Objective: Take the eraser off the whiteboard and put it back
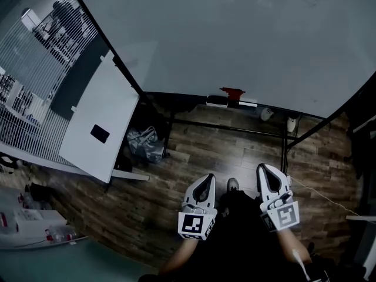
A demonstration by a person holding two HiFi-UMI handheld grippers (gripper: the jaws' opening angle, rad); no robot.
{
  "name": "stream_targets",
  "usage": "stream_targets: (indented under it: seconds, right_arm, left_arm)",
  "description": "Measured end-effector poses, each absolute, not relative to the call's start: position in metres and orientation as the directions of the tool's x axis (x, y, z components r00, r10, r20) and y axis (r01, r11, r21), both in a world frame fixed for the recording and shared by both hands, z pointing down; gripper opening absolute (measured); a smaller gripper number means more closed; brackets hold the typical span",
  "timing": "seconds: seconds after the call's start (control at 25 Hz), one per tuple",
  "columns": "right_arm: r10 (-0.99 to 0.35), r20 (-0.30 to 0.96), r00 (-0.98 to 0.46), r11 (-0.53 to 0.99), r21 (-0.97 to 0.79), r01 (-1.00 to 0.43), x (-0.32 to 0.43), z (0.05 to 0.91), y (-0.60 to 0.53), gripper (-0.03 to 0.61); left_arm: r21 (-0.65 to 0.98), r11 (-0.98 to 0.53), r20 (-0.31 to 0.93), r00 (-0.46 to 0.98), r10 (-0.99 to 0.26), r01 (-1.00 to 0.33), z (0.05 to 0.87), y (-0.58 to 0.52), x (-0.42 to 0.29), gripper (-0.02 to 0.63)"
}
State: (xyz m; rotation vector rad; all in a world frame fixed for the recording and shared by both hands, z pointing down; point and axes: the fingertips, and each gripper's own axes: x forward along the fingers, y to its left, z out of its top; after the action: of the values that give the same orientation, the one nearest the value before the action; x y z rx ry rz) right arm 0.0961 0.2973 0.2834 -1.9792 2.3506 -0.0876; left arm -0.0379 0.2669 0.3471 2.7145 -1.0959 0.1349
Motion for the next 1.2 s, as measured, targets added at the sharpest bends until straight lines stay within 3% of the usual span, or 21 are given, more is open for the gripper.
stream_targets:
  seconds: [1.2]
  right_arm:
    - [-0.963, -0.004, -0.268, 0.267, -0.124, -0.956, 0.182, 0.301, 0.19, 0.015]
  left_arm:
    - [0.138, -0.647, 0.252, 0.659, -0.709, -0.75, 0.353, 0.173, 0.06, 0.005]
